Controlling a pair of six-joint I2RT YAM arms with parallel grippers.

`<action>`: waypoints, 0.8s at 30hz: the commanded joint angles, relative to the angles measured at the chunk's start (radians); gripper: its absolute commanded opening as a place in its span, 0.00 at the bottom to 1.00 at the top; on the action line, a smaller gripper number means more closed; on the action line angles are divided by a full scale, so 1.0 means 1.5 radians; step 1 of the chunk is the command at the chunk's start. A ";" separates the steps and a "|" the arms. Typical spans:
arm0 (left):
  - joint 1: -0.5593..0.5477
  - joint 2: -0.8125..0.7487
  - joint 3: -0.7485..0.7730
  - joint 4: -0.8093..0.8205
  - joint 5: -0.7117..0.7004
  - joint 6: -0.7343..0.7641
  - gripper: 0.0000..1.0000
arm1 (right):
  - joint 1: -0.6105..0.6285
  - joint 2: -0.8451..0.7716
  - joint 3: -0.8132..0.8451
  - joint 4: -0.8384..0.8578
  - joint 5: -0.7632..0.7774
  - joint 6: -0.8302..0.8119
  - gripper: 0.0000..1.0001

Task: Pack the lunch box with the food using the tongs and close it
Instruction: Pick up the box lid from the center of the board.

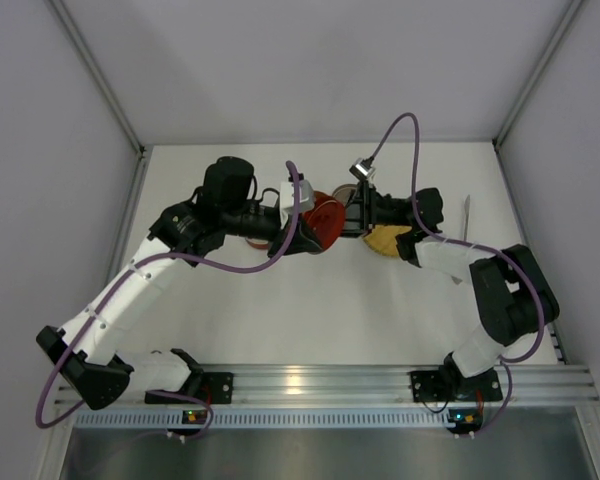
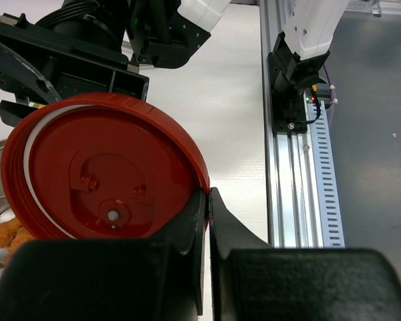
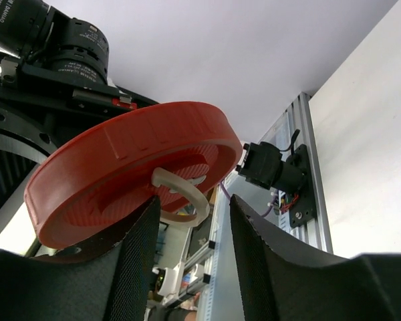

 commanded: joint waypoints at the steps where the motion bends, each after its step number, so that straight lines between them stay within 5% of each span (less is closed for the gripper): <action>1: 0.002 -0.015 -0.005 0.044 0.021 -0.015 0.00 | 0.017 0.004 0.029 0.297 -0.005 -0.013 0.44; 10: 0.034 -0.027 -0.034 0.091 0.026 -0.058 0.00 | 0.019 -0.020 0.025 0.297 -0.013 -0.002 0.28; 14: 0.056 -0.029 -0.045 0.092 0.023 -0.067 0.00 | 0.017 -0.034 0.030 0.296 -0.019 0.012 0.02; 24: 0.063 -0.013 -0.045 0.032 -0.068 -0.019 0.01 | -0.021 -0.073 0.008 0.144 -0.002 -0.056 0.00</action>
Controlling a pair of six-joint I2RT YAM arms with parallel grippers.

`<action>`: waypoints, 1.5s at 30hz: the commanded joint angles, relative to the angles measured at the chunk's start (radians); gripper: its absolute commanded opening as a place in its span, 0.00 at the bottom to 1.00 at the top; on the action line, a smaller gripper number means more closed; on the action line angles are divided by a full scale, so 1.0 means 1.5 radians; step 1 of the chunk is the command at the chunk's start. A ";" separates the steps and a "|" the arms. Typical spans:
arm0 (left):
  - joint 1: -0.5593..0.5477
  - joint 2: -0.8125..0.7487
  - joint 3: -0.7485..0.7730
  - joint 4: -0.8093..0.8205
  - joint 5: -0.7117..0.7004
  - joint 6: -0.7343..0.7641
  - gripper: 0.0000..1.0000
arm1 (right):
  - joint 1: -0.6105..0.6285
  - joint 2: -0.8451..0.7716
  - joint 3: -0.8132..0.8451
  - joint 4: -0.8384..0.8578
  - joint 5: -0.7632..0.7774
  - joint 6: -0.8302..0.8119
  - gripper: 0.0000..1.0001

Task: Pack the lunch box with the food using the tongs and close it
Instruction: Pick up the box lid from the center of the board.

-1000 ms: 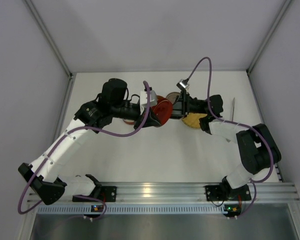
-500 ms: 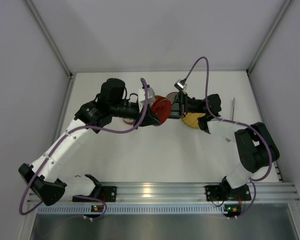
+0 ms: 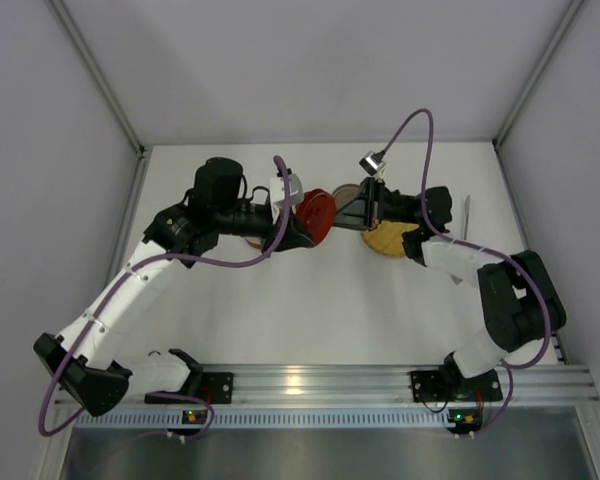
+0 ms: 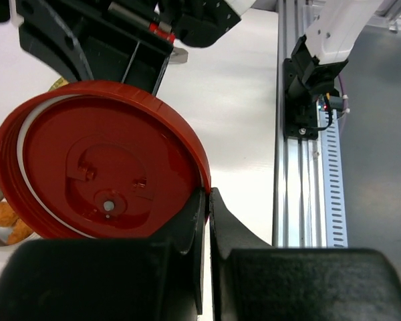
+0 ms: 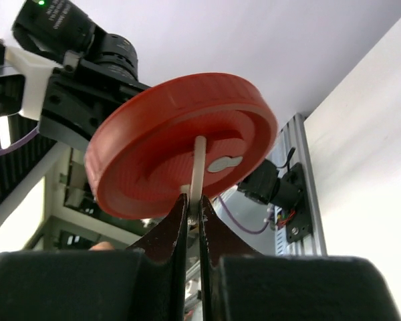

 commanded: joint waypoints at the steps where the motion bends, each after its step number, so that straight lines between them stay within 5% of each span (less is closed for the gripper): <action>1: 0.014 0.011 -0.005 -0.011 -0.084 0.024 0.03 | -0.006 -0.064 0.003 0.131 -0.014 -0.078 0.00; 8: 0.014 -0.004 -0.045 0.003 -0.148 0.043 0.21 | -0.015 -0.118 -0.003 -0.082 -0.001 -0.246 0.00; 10: 0.014 -0.009 -0.051 0.007 -0.147 0.042 0.45 | -0.015 -0.132 0.004 -0.183 0.001 -0.295 0.00; 11: 0.014 -0.011 -0.053 0.009 -0.151 0.035 0.76 | -0.015 -0.136 0.009 -0.226 0.000 -0.356 0.00; 13: 0.018 -0.021 -0.062 0.017 -0.156 0.018 0.98 | -0.017 -0.150 0.040 -0.432 0.002 -0.452 0.00; 16: 0.058 -0.043 -0.073 0.023 -0.123 -0.001 0.98 | -0.019 -0.156 0.148 -0.772 0.052 -0.793 0.00; 17: 0.073 -0.049 -0.075 0.023 -0.107 -0.012 0.98 | -0.017 -0.154 0.177 -0.965 0.074 -0.952 0.00; 20: 0.146 -0.075 -0.076 0.013 -0.036 -0.012 0.98 | -0.018 -0.150 0.264 -1.172 0.165 -1.162 0.00; 27: 0.227 -0.079 -0.070 -0.019 0.088 0.029 0.93 | -0.012 -0.176 0.292 -1.317 0.317 -1.368 0.00; 32: 0.245 -0.074 -0.078 -0.028 0.098 0.052 0.80 | -0.011 -0.177 0.328 -1.416 0.401 -1.479 0.00; 38: 0.402 -0.062 -0.136 0.107 0.140 -0.120 0.79 | 0.004 -0.093 0.459 -1.531 0.478 -1.532 0.00; 45: 0.437 0.026 -0.153 0.073 -0.015 -0.087 0.79 | 0.100 0.014 0.564 -1.485 0.556 -1.492 0.00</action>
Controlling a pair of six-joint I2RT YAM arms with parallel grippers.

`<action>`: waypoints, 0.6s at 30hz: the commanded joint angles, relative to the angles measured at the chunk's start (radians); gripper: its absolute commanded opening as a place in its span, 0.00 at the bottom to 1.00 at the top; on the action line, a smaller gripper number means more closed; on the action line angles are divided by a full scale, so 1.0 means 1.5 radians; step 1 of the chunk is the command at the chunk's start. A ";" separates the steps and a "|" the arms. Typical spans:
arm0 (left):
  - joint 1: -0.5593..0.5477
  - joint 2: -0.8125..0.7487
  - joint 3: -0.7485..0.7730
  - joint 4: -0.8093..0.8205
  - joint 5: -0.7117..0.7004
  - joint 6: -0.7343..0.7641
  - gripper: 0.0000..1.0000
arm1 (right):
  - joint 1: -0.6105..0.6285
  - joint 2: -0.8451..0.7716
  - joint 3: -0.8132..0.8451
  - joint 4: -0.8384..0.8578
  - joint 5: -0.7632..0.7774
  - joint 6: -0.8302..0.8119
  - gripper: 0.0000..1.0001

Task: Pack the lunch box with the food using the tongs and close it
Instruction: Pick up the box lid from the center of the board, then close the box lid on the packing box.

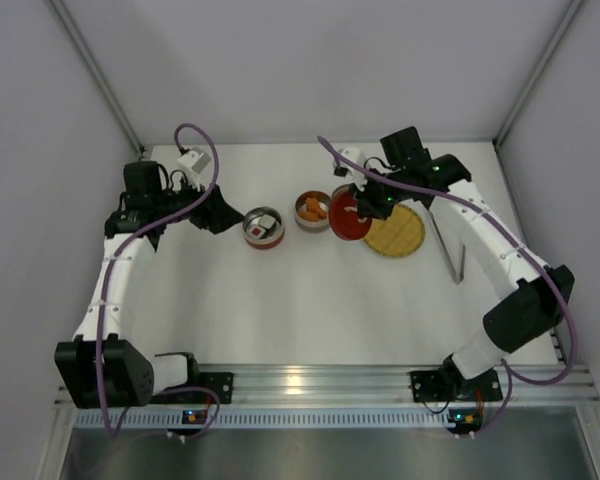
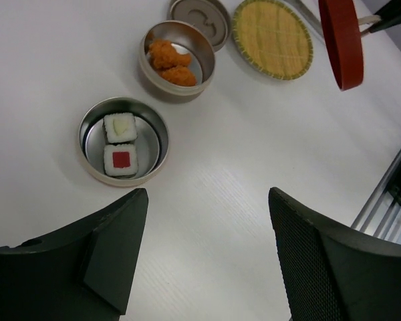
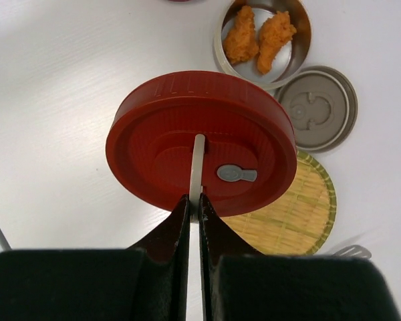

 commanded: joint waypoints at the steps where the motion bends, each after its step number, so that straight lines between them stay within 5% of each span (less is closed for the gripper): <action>1: 0.005 0.049 0.015 0.014 -0.065 -0.007 0.77 | 0.059 0.043 0.044 0.013 0.060 0.008 0.00; 7: 0.064 0.180 0.043 0.030 -0.036 -0.070 0.74 | 0.143 0.181 0.151 0.074 0.167 0.025 0.00; 18: 0.156 0.193 -0.043 0.107 0.037 -0.094 0.78 | 0.230 0.426 0.374 0.128 0.282 0.042 0.00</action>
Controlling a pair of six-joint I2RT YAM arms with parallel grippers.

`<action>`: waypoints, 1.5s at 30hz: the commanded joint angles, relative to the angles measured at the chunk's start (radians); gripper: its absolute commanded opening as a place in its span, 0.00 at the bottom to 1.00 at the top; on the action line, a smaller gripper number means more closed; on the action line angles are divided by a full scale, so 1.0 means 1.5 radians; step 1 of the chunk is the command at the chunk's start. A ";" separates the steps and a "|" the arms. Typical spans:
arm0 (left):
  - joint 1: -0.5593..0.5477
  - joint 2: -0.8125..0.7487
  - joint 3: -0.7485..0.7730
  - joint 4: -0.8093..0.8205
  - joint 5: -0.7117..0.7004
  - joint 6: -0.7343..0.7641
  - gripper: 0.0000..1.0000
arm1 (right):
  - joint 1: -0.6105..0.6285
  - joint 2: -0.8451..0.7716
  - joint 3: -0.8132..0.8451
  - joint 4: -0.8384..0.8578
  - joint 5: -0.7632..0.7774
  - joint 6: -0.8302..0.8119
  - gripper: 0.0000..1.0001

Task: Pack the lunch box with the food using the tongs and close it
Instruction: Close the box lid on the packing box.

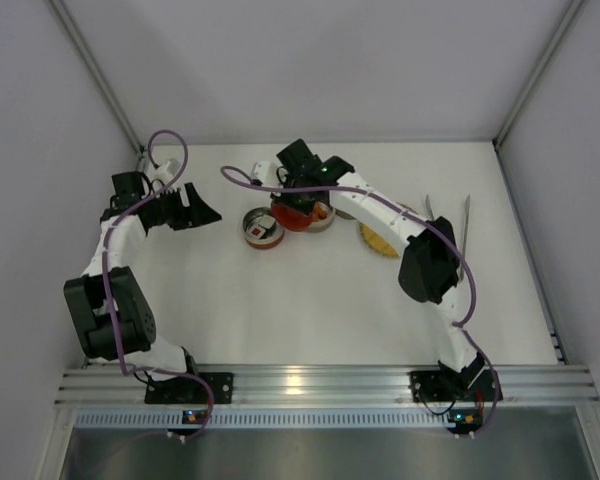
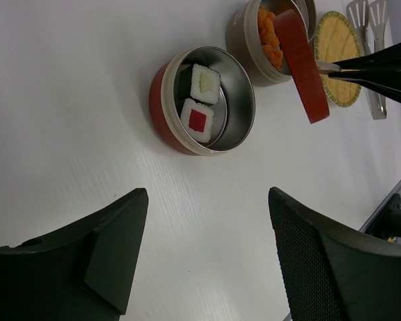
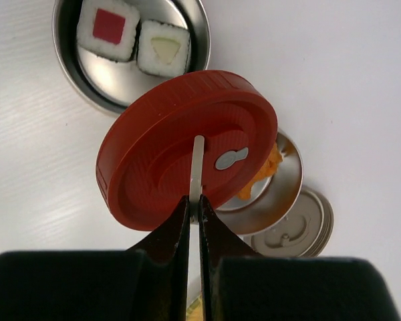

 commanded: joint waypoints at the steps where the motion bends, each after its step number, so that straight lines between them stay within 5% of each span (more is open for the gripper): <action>1: 0.018 -0.016 -0.023 0.060 0.048 -0.013 0.78 | 0.040 0.030 0.070 0.065 0.059 0.003 0.00; 13: 0.110 -0.011 -0.031 0.091 0.140 -0.061 0.82 | 0.109 0.117 0.090 0.169 0.138 -0.083 0.00; 45: 0.164 0.005 -0.042 0.053 0.184 -0.005 0.83 | 0.155 0.179 0.113 0.196 0.145 -0.127 0.00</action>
